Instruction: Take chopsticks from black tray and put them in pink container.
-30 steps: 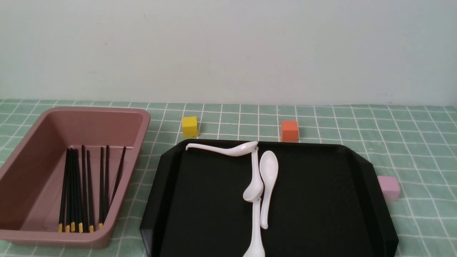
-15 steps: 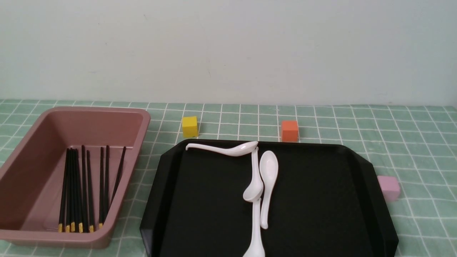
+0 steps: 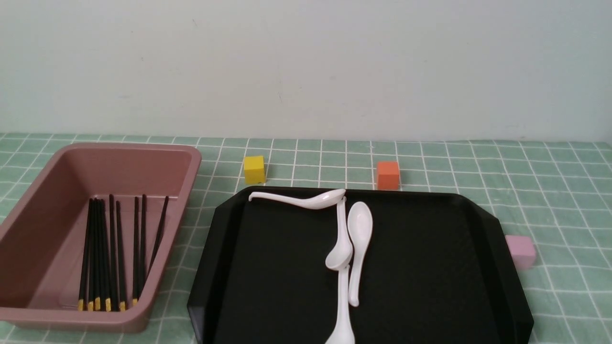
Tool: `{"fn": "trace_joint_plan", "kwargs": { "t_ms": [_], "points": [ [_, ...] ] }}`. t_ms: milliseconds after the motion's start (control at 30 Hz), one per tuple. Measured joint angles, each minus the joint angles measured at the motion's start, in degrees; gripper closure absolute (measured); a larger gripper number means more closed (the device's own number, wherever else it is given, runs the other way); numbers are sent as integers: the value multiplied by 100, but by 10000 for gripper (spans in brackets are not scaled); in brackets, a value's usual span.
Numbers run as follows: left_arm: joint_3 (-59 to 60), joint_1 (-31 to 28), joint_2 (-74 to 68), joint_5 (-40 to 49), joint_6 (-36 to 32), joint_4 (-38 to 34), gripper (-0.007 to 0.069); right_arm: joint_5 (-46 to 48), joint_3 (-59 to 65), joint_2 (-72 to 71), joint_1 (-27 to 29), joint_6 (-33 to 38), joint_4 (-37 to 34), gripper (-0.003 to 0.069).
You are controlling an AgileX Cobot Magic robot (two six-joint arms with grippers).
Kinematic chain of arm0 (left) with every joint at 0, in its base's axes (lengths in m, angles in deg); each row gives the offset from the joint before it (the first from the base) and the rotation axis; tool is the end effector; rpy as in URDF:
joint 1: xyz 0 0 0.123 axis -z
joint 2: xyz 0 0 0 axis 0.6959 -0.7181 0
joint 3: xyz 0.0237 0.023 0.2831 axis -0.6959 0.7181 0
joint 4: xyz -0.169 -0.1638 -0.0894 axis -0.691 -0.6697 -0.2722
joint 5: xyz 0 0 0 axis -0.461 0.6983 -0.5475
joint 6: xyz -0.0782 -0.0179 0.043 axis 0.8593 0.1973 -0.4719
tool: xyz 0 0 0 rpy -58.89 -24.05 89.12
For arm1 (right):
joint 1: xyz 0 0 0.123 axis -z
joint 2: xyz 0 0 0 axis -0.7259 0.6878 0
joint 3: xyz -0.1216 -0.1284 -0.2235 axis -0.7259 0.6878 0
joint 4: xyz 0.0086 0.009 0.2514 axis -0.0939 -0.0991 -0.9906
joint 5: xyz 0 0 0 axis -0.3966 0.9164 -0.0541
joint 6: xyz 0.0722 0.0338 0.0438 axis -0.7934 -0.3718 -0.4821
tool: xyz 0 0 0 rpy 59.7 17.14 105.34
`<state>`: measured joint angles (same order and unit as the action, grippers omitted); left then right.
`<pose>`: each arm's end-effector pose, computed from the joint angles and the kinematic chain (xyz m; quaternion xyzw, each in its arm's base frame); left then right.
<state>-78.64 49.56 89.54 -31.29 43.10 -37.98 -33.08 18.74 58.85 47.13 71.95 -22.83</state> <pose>0.0519 -0.0069 0.1694 -0.1107 0.8014 -0.1483 0.5687 0.0527 -0.0010 0.1751 0.0152 0.8000 0.0033 0.5999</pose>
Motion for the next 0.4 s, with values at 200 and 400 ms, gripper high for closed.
{"fn": "trace_joint_plan", "kwargs": {
  "t_ms": [200, 400],
  "points": [
    [0, 0, 0, 0, 0, 0, 386, 0, 0, 0, 0, 0, 0, 456],
    [0, 0, 0, 0, 0, 0, 386, 0, 0, 0, 0, 0, 0, 449]
  ]
}}
